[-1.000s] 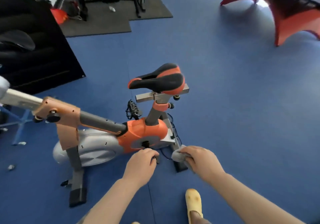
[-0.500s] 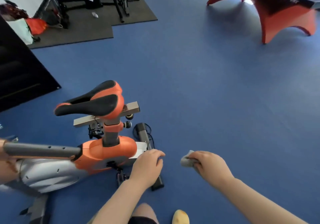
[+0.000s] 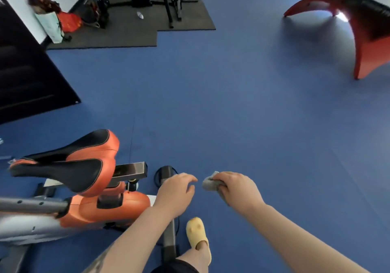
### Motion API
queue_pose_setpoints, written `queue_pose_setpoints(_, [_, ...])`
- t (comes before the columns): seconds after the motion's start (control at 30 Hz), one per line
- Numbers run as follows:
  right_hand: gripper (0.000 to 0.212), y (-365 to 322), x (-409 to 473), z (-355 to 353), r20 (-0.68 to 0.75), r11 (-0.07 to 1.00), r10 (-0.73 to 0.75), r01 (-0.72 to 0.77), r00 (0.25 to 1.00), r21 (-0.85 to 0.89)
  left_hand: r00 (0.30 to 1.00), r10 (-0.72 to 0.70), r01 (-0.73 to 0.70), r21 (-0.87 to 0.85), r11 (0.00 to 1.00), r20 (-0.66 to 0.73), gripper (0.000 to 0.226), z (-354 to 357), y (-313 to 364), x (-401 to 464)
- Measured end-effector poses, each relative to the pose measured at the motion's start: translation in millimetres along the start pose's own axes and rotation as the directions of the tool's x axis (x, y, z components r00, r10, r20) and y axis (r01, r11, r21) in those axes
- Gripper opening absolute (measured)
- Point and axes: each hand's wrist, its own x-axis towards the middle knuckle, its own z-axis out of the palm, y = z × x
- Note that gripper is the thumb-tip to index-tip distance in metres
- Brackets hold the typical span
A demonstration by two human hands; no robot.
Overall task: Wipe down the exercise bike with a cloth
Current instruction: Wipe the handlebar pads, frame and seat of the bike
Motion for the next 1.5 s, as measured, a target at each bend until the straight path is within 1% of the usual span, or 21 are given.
queue_pose_setpoints(0.13, [0.035,29.3,69.2,-37.3,0.022,1.000,-0.015,0.016,1.000,-0.025,0.998,-0.045,0.043,-0.034,0.998,-0.038,0.032,-11.2,14.0,66.5])
queue_pose_setpoints(0.27, [0.035,47.6,133.7,-69.2,0.008,0.998,-0.048,0.048,0.999,-0.027,0.994,-0.096,0.095,-0.015,0.995,-0.056,0.032,-35.4,13.8,135.8])
queue_pose_setpoints(0.4, [0.035,62.8,178.2,-96.2,-0.005,0.998,-0.029,0.029,1.000,0.050,0.987,-0.150,0.147,-0.041,0.988,-0.063,0.033,-48.4,26.5,178.1])
queue_pose_setpoints(0.5, [0.034,71.7,226.8,-117.7,0.030,0.995,-0.095,0.095,0.995,0.023,0.974,-0.214,0.209,-0.071,0.975,-0.078,0.033,-62.8,29.1,213.8])
queue_pose_setpoints(0.6, [0.032,78.5,291.6,-138.8,0.069,0.981,-0.194,0.194,0.979,-0.006,0.927,-0.330,0.316,-0.106,0.943,-0.180,0.033,-85.5,20.9,250.6])
queue_pose_setpoints(0.7, [0.031,75.1,351.6,-161.7,0.119,0.952,-0.300,0.305,0.946,-0.020,0.837,-0.476,0.448,-0.161,0.879,-0.271,0.030,-105.1,13.7,271.3])
queue_pose_setpoints(0.8, [0.031,63.5,400.6,-184.5,0.148,0.889,-0.451,0.458,0.880,-0.012,0.754,-0.573,0.523,-0.234,0.820,-0.322,0.029,-120.2,14.6,298.1])
queue_pose_setpoints(0.93, [0.033,42.2,456.2,-200.2,0.205,0.787,-0.603,0.617,0.771,-0.004,0.686,-0.606,0.523,-0.307,0.795,-0.403,0.030,-131.9,30.3,338.8])
queue_pose_setpoints(1.07, [0.033,6.0,487.2,-193.2,0.282,0.697,-0.696,0.716,0.660,0.044,0.596,-0.689,0.594,-0.352,0.724,-0.412,0.030,-135.4,24.8,337.2])
queue_pose_setpoints(1.2, [0.034,-43.8,515.8,-175.6,0.341,0.582,-0.778,0.809,0.527,0.078,0.462,-0.780,0.664,-0.419,0.619,-0.422,0.029,-146.4,-14.0,319.6])
queue_pose_setpoints(1.27, [0.035,-68.4,529.6,-166.3,0.363,0.537,-0.801,0.840,0.476,0.081,0.397,-0.809,0.680,-0.454,0.576,-0.433,0.028,-152.0,-33.4,315.8])
queue_pose_setpoints(1.33, [0.035,-90.2,541.9,-161.0,0.397,0.505,-0.806,0.859,0.438,0.079,0.347,-0.841,0.687,-0.499,0.529,-0.414,0.028,-158.9,-50.3,317.8])
queue_pose_setpoints(1.37, [0.034,-99.9,548.1,-159.5,0.411,0.495,-0.808,0.865,0.422,0.085,0.337,-0.852,0.690,-0.511,0.513,-0.400,0.028,-162.4,-58.0,320.2])
queue_pose_setpoints(1.43, [0.033,-119.6,563.6,-156.3,0.419,0.476,-0.818,0.873,0.395,0.107,0.342,-0.854,0.703,-0.497,0.510,-0.392,0.030,-174.5,-76.6,325.6])
queue_pose_setpoints(1.5, [0.032,-140.4,580.4,-152.9,0.418,0.464,-0.824,0.878,0.382,0.112,0.327,-0.844,0.703,-0.487,0.518,-0.426,0.031,-195.1,-96.1,330.7])
